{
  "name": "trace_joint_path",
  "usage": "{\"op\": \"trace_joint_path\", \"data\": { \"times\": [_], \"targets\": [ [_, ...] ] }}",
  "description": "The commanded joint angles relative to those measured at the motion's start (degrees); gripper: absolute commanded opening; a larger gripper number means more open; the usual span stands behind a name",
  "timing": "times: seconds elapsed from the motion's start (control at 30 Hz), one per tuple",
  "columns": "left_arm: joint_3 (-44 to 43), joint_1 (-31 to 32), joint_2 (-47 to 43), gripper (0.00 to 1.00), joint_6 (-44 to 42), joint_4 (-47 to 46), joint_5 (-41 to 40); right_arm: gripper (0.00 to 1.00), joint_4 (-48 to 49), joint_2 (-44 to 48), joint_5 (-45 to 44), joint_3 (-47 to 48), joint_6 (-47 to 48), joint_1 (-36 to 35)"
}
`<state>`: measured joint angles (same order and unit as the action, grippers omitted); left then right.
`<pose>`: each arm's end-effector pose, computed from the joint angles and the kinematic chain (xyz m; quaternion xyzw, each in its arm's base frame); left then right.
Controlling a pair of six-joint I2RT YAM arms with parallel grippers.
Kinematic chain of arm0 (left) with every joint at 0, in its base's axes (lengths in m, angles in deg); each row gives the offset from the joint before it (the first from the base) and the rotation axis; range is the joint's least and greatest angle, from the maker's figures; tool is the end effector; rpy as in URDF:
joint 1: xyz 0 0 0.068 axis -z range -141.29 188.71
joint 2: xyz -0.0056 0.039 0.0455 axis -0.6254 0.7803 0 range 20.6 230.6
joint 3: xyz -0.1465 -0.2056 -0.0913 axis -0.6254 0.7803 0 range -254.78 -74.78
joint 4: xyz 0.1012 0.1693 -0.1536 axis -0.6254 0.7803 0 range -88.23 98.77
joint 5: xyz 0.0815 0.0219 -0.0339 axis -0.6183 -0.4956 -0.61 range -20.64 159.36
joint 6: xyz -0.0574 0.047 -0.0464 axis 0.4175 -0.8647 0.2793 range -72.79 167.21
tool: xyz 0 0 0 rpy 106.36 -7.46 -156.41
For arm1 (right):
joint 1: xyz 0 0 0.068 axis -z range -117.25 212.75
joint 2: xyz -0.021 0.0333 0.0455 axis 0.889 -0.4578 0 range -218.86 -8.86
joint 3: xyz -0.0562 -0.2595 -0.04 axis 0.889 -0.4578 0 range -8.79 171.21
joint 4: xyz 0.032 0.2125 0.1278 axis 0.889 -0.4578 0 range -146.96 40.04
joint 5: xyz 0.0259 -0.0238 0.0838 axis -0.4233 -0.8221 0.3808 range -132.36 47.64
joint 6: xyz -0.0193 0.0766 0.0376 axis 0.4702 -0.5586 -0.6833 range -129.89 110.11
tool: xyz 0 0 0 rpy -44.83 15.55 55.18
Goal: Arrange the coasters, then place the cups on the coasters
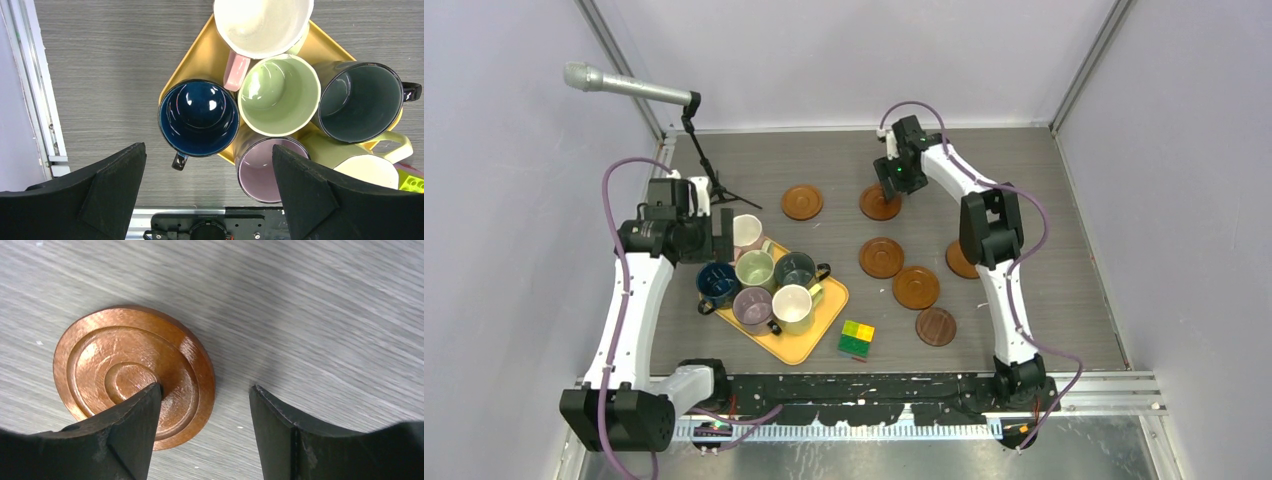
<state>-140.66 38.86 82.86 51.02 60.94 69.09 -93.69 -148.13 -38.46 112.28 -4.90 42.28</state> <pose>0.2135 -0.0002 0.2928 -0.0312 0.9546 -0.0080 0.2960 0.4926 0.1895 0.1337 -0.2218 0.9439 0.0654 0.2358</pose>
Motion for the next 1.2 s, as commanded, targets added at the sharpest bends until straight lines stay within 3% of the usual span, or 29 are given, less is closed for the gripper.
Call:
{"op": "trace_joint_path", "data": {
  "times": [0.0, 0.27, 0.57, 0.77, 0.97, 1.17],
  "targets": [
    [-2.8, 0.1, 0.4, 1.00, -1.5, -0.3, 1.6, 0.68, -1.6, -0.8, -2.4, -0.2, 0.0, 6.0],
    [-2.9, 0.1, 1.8, 1.00, -1.2, -0.7, 1.3, 0.60, -1.6, 0.2, -1.1, -2.2, 2.1, 17.8],
    [-3.3, 0.2, 2.4, 1.00, -1.0, -0.6, 0.7, 0.55, -4.1, -4.6, -0.1, 5.5, 2.8, 27.2],
    [-3.5, 0.1, 2.7, 1.00, -0.9, -0.6, 0.7, 0.57, -4.9, -1.5, 2.7, 5.4, 2.8, 27.5],
    [-2.9, 0.2, 2.0, 1.00, -0.4, -0.7, 0.7, 0.69, -1.6, 6.6, 10.3, 5.4, -3.2, 26.8],
    [-2.5, 0.1, 1.5, 1.00, -0.1, -0.9, 0.7, 0.75, 1.2, 9.0, 11.6, 7.0, -7.0, 18.0]
  ]
}}
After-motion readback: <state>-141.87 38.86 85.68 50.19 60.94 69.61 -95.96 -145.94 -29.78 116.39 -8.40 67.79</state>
